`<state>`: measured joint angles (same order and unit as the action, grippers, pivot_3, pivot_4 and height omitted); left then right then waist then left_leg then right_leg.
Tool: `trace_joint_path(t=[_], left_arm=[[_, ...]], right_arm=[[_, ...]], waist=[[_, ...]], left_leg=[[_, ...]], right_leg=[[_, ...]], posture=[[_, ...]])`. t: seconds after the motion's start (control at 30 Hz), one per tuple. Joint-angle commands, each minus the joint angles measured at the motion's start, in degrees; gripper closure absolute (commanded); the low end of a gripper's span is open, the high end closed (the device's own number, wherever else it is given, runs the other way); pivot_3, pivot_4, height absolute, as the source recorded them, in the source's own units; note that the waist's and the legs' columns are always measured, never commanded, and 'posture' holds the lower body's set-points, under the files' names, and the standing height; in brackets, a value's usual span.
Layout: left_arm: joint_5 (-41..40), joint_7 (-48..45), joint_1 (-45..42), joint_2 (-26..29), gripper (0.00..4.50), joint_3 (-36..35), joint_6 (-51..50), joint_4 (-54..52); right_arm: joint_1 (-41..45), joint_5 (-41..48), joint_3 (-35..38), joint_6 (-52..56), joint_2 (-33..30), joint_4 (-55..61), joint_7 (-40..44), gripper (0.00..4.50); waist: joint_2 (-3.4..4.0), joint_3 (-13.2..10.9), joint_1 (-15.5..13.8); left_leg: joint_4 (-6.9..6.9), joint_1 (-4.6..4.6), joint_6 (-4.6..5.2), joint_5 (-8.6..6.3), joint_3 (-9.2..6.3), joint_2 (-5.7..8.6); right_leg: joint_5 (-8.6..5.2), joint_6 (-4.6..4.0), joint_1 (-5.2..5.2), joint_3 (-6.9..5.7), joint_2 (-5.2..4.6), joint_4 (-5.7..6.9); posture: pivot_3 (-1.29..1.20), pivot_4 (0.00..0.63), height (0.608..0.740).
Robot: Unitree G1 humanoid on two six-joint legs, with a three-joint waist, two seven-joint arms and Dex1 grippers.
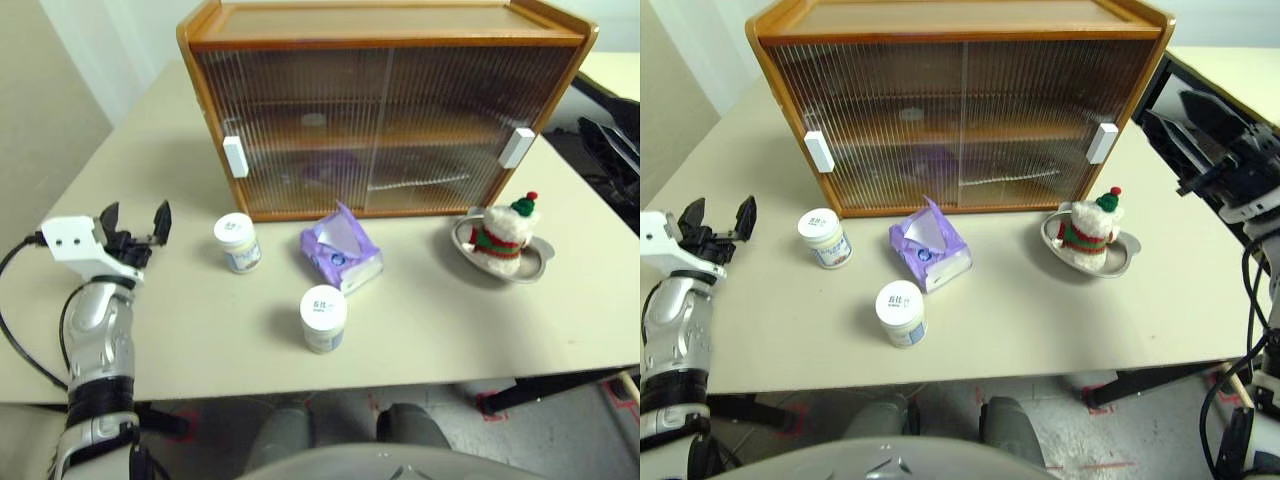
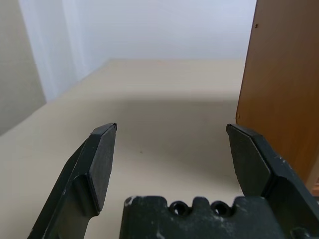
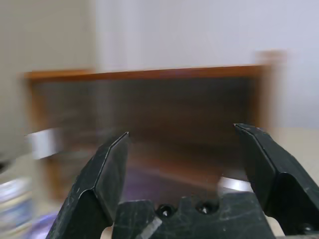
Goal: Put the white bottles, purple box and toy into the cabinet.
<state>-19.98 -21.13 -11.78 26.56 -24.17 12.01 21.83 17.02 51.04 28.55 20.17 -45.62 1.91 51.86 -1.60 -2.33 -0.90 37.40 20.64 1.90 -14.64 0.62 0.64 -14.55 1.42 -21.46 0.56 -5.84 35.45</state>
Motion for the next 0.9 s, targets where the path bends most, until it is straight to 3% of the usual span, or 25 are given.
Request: trace_joint_path(t=[0.03,0.2,0.4,0.57,0.77,0.8,0.9], left_arm=[[-1.1,-1.9,-1.8,2.0,0.04,-1.6,0.3,3.6],[-3.0,-5.5,-3.0,4.0,0.04,-2.9,-0.5,5.7],[-6.7,-12.4,-0.7,7.3,0.07,-3.1,-5.3,0.9],[-10.0,-18.2,1.3,9.4,1.79,-1.8,-12.7,-5.1],[-11.9,-19.1,-1.4,9.3,4.18,-1.0,-19.4,-9.1],[-12.1,-19.0,-2.0,9.1,4.45,-0.7,-20.3,-9.6],[-11.5,-18.1,-4.3,8.0,4.45,0.4,-21.2,-10.6]], right_arm=[[0.6,4.2,-4.5,7.6,-3.0,7.2,5.2,0.0],[1.9,5.2,-8.1,10.8,-3.0,10.6,9.0,0.0],[3.4,4.5,-12.1,11.4,0.2,13.2,9.9,0.0],[4.0,3.7,-14.0,11.4,1.6,13.4,10.8,0.0],[4.2,3.1,-15.1,11.0,2.6,13.5,11.3,0.0],[4.2,3.1,-15.2,11.0,2.8,13.7,11.3,0.0],[4.0,2.8,-15.3,11.0,3.4,14.2,11.1,0.0]], waist=[[-0.01,0.0,0.0],[-0.14,0.0,0.0],[-0.23,0.0,-0.2],[-0.32,0.1,-0.4],[-0.32,0.1,-1.9],[-0.32,0.1,-2.1],[-0.32,0.1,-2.5]], left_leg=[[0.0,0.0,0.0,0.0,0.0,0.0],[0.0,0.05,-0.03,-0.02,-0.01,-0.03],[-0.04,0.17,-0.09,-0.05,-0.02,-0.09],[0.09,0.88,-0.09,-0.05,-0.03,-0.1],[0.1,0.87,-0.1,-0.06,-0.03,-0.11],[0.1,0.88,-0.1,-0.05,-0.03,-0.11],[0.11,0.88,-0.1,-0.06,-0.03,-0.11]], right_leg=[[0.0,0.0,0.0,-0.01,-0.01,0.0],[0.0,0.0,-0.02,-0.04,-0.01,-0.06],[0.01,-0.02,-0.15,-0.06,0.0,-0.08],[0.17,-0.12,-0.94,-0.03,-0.01,0.09],[0.19,-0.15,-0.95,-0.04,-0.01,0.08],[0.2,-0.16,-0.95,-0.05,-0.01,0.08],[0.2,-0.16,-0.95,-0.05,-0.01,0.08]], posture=[[-0.02,0.0,0.74],[0.0,0.0,0.74],[0.04,0.0,0.74],[0.06,0.0,0.74],[0.07,0.0,0.74],[0.07,0.0,0.74],[0.06,0.0,0.74]])
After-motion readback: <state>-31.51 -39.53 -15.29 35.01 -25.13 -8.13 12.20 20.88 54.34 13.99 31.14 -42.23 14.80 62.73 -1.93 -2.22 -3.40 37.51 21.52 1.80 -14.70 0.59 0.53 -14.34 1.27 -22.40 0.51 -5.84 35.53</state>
